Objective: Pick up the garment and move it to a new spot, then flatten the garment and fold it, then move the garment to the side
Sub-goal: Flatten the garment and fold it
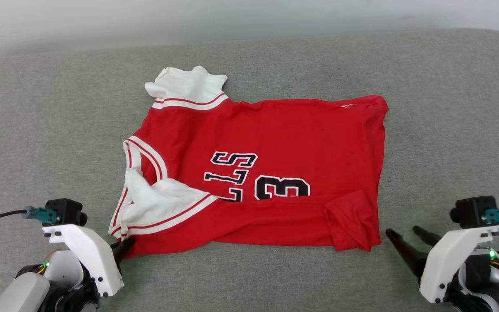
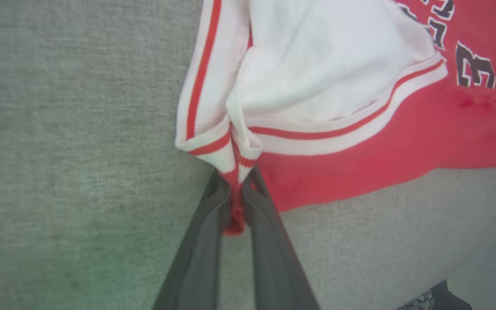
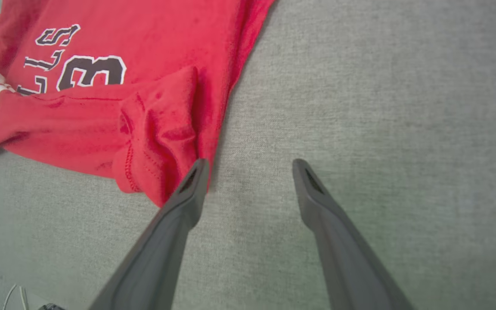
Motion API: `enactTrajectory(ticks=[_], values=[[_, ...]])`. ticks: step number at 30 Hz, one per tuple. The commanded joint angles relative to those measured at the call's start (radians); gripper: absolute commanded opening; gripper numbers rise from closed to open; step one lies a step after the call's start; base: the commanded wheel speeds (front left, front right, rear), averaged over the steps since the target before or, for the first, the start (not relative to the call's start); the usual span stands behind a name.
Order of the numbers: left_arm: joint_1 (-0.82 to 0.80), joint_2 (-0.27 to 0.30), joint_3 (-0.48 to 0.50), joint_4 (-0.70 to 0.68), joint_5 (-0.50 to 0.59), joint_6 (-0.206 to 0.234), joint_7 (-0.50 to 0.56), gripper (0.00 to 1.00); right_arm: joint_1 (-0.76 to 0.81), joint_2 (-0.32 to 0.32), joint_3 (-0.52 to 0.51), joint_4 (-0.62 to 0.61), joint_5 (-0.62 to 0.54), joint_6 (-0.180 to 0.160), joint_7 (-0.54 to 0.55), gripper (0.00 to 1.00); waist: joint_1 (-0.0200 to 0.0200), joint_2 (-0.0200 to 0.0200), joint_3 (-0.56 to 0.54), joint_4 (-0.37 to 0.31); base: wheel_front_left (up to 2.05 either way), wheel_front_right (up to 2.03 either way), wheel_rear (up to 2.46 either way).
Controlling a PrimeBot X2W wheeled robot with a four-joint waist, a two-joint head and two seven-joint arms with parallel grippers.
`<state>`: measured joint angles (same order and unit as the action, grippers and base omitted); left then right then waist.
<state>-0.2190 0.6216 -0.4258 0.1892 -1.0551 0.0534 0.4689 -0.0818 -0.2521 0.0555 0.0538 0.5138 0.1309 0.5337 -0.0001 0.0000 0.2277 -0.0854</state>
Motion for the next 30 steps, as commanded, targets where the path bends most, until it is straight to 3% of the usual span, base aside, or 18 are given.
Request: enactTrajectory(ticks=[1,6,13,14,15,16,21,30], values=[[0.006,-0.009,-0.005,-0.008,0.011,-0.001,-0.015,0.0,-0.009,-0.002,0.01,-0.006,0.007,0.0,0.027,1.0,0.0001,0.0,-0.003,0.008,0.0,0.0,0.0],[-0.006,0.009,0.009,-0.082,0.042,0.016,-0.051,0.0,-0.063,0.004,0.069,0.037,0.024,0.0,0.099,1.0,0.0001,0.0,0.006,0.028,0.0,0.0,0.0],[-0.006,0.015,0.002,-0.167,0.064,0.045,-0.048,0.0,-0.135,0.02,0.17,0.187,0.063,0.0,0.152,1.0,0.0001,0.0,0.044,0.059,0.0,0.0,0.0],[-0.008,0.013,0.002,-0.172,0.066,0.048,-0.051,0.0,-0.142,0.024,0.184,0.209,0.07,0.0,0.161,0.63,0.0001,0.0,0.049,0.061,0.0,0.0,0.0],[-0.01,0.011,0.002,-0.176,0.067,0.049,-0.052,0.0,-0.147,0.027,0.199,0.227,0.076,0.0,0.169,0.38,0.0001,0.0,0.053,0.064,0.0,0.0,0.0],[-0.01,0.01,0.003,-0.178,0.067,0.05,-0.056,0.0,-0.152,0.03,0.211,0.241,0.088,0.0,0.173,0.0,0.0001,0.0,0.056,0.065,0.0,0.0,0.0],[0.001,0.003,0.005,-0.178,0.066,0.054,-0.07,0.0,-0.19,0.004,0.238,0.262,0.101,-0.001,0.15,0.0,0.0001,0.0,0.054,0.065,0.0,0.0,0.0],[0.068,-0.012,0.009,-0.183,0.056,0.072,-0.107,0.0,-0.185,-0.059,0.243,0.186,0.11,0.0,0.106,0.0,0.0001,0.0,-0.045,0.061,0.0,0.0,0.0]])
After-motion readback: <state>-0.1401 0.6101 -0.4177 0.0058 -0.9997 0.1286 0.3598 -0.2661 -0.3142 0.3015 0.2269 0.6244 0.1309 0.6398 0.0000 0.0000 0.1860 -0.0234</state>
